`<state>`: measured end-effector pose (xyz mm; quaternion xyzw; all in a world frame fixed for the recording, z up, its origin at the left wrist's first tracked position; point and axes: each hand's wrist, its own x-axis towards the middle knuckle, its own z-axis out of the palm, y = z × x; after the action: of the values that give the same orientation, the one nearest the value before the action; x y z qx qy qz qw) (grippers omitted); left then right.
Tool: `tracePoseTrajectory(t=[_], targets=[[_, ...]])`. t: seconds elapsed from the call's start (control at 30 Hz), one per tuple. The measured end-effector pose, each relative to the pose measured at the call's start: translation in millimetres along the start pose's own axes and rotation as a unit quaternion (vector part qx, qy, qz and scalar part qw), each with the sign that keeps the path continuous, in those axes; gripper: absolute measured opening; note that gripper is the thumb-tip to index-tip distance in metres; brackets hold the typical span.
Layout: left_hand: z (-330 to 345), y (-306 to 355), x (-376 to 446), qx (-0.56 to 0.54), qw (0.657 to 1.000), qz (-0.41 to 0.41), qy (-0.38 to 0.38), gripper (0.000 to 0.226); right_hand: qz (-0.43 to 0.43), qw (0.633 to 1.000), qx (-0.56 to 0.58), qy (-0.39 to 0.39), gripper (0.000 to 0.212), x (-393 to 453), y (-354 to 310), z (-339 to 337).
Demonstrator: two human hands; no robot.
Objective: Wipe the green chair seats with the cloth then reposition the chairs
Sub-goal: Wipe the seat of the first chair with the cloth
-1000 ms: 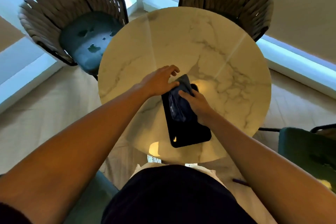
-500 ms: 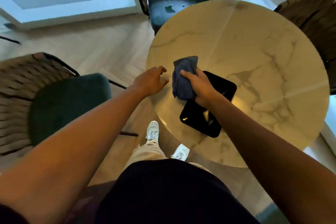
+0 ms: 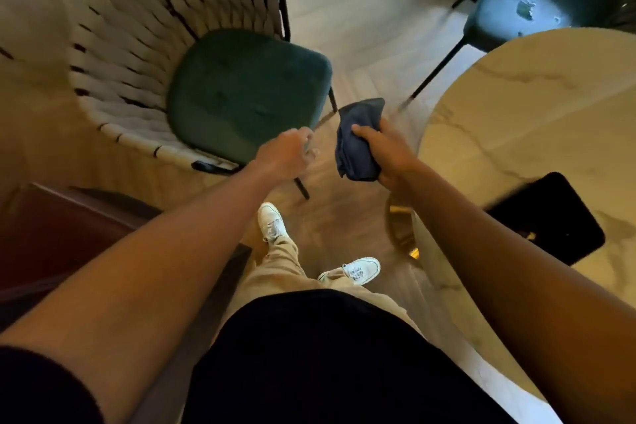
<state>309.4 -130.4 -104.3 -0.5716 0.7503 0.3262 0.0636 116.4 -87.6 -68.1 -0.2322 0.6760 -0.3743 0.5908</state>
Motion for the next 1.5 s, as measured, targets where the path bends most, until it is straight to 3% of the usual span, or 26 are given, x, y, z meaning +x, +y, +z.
tracePoseTrajectory(t=[0.3, 0.53, 0.83, 1.03, 1.13, 1.2, 1.27, 1.37, 1.4, 1.47, 1.5], targets=[[-40, -147, 6, -0.059, 0.995, -0.080, 0.019, 0.041, 0.051, 0.994, -0.075, -0.053, 0.010, 58, -10, 167], [-74, -240, 27, -0.111, 0.986, -0.127, 0.018, 0.043, 0.084, 0.988, -0.107, -0.073, 0.020, 110, -18, 264], [-79, -300, 65, -0.194, 0.965, -0.173, 0.027, 0.044, 0.137, 0.969, -0.166, -0.125, 0.020, 184, -28, 324], [-54, -321, 126, -0.237, 0.939, -0.241, 0.063, 0.045, 0.221, 0.956, -0.135, -0.138, 0.025, 269, -21, 348], [-36, -335, 159, -0.270, 0.918, -0.278, 0.090, 0.046, 0.207, 0.950, -0.178, -0.153, 0.012, 321, -13, 369], [-24, -344, 181, -0.274, 0.905, -0.301, 0.120, 0.045, 0.106, 0.941, -0.276, -0.168, 0.011, 357, -7, 383], [-8, -357, 201, -0.256, 0.900, -0.314, 0.160, 0.045, -0.072, 0.883, -0.424, -0.186, 0.021, 390, 0, 395], [15, -378, 228, -0.184, 0.898, -0.310, 0.252, 0.047, -0.287, 0.786, -0.502, -0.218, 0.036, 428, 11, 416], [22, -385, 235, -0.152, 0.898, -0.304, 0.278, 0.049, -0.354, 0.738, -0.532, -0.215, 0.045, 437, 16, 423], [36, -395, 247, -0.099, 0.903, -0.301, 0.290, 0.056, -0.440, 0.639, -0.599, -0.197, 0.070, 453, 29, 430], [44, -399, 250, -0.081, 0.906, -0.304, 0.283, 0.060, -0.448, 0.608, -0.622, -0.206, 0.079, 459, 36, 432]])
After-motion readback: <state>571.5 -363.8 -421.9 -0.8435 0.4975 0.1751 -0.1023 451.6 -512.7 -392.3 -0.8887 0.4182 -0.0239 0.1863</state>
